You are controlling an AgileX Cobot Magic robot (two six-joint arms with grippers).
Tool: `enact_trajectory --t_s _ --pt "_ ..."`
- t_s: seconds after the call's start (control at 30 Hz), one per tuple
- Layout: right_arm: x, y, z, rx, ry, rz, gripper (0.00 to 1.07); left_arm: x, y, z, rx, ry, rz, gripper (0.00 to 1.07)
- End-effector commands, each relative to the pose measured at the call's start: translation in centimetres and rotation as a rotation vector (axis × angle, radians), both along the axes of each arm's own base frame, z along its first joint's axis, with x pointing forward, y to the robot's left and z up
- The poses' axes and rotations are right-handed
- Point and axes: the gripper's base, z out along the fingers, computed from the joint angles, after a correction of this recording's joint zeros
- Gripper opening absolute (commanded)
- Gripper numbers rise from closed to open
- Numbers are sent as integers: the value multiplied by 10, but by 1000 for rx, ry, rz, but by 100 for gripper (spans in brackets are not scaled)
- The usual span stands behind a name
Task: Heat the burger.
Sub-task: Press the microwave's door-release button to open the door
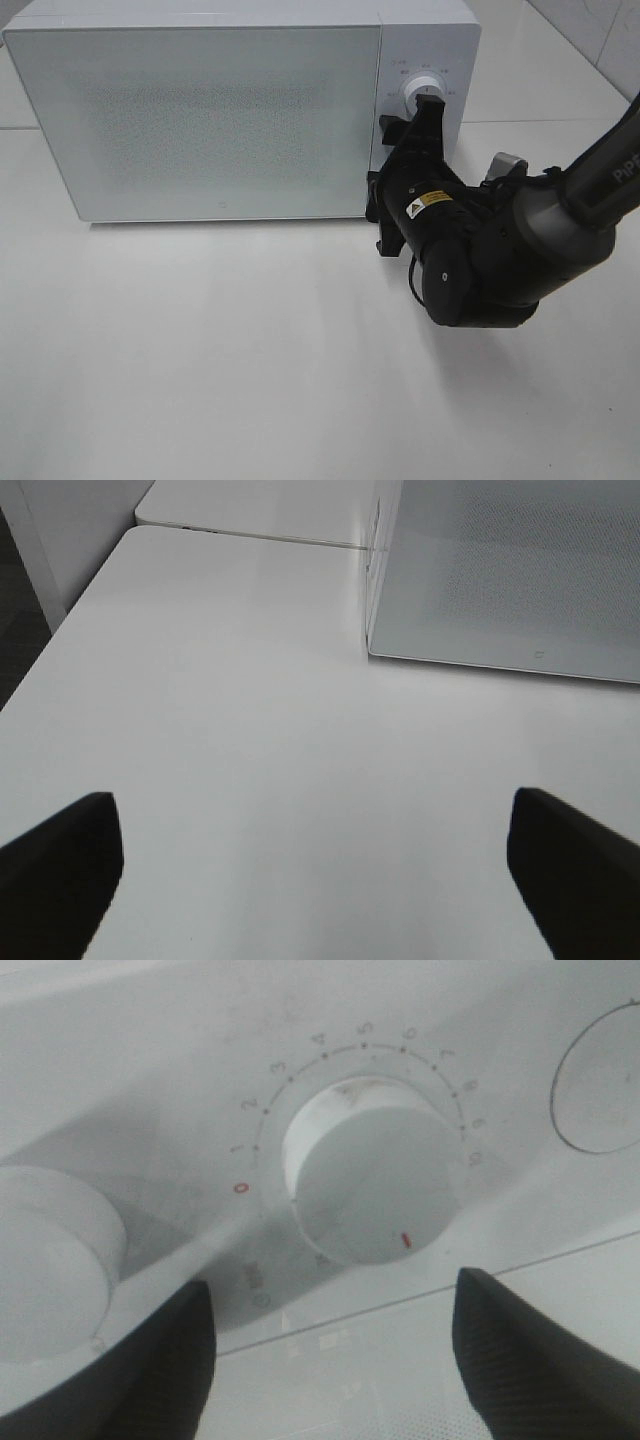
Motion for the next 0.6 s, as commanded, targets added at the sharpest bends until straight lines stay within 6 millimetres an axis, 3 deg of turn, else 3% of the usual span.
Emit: enact_trajectory --t_s 0.03,0.2,0.6 --pt "0 -8 19 7 -167 -38 66 -2 -1 -1 -5 -25 -1 100" --pt "-16 -13 13 -77 -47 30 66 -2 -1 -1 -5 -25 -1 100" --pt "-56 -20 22 -534 55 346 66 -2 -1 -1 -5 -25 -1 100"
